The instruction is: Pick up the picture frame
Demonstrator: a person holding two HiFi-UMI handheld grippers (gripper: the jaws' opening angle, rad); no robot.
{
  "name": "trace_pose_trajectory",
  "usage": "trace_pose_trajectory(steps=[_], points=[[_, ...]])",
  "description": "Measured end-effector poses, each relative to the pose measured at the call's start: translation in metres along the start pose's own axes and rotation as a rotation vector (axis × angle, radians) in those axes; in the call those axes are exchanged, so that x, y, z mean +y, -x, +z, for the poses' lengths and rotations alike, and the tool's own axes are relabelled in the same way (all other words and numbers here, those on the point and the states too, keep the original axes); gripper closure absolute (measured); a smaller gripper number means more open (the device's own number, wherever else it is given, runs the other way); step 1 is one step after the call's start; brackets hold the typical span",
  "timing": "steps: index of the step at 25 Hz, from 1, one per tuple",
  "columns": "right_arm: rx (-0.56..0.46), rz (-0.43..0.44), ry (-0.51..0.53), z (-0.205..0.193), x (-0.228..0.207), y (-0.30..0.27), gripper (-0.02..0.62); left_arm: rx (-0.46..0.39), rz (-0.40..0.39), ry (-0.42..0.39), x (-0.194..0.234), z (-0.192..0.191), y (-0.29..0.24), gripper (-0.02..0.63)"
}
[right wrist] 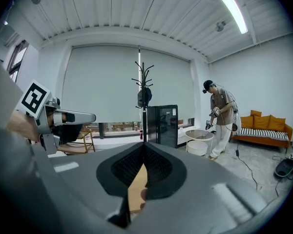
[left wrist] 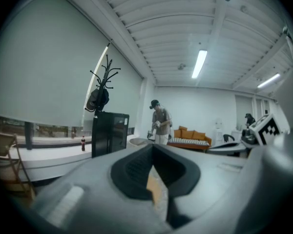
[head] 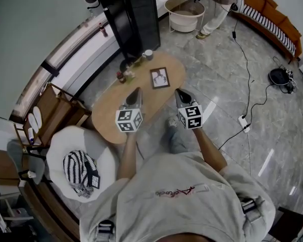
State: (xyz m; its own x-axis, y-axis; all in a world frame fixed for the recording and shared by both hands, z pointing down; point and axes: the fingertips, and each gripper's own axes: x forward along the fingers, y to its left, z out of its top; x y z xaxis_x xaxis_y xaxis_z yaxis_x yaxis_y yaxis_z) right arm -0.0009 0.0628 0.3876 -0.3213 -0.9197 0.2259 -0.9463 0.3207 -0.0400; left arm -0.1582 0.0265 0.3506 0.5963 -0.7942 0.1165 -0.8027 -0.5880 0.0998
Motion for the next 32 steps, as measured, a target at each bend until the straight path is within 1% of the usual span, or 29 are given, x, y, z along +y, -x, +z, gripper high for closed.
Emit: trace_pose_trajectory(steps=[6,15,20,26,32], points=[[0.014,0.016,0.0,0.014,-0.023,-0.049,0.589,0.016,0.028,0.027,0.032,0.003,-0.046,0.606],[0.036,0.024,0.001,0.035,-0.076,-0.116,0.589,0.041,0.023,0.038,0.056,0.015,-0.129,0.604],[0.05,0.042,0.0,0.05,-0.105,-0.17,0.589,0.059,0.027,0.037,0.081,0.025,-0.184,0.604],[0.053,0.067,0.001,0.07,-0.141,-0.236,0.589,0.051,0.053,0.036,0.116,0.044,-0.251,0.604],[0.065,0.081,-0.001,0.079,-0.185,-0.298,0.589,0.068,0.069,0.048,0.141,0.045,-0.319,0.604]])
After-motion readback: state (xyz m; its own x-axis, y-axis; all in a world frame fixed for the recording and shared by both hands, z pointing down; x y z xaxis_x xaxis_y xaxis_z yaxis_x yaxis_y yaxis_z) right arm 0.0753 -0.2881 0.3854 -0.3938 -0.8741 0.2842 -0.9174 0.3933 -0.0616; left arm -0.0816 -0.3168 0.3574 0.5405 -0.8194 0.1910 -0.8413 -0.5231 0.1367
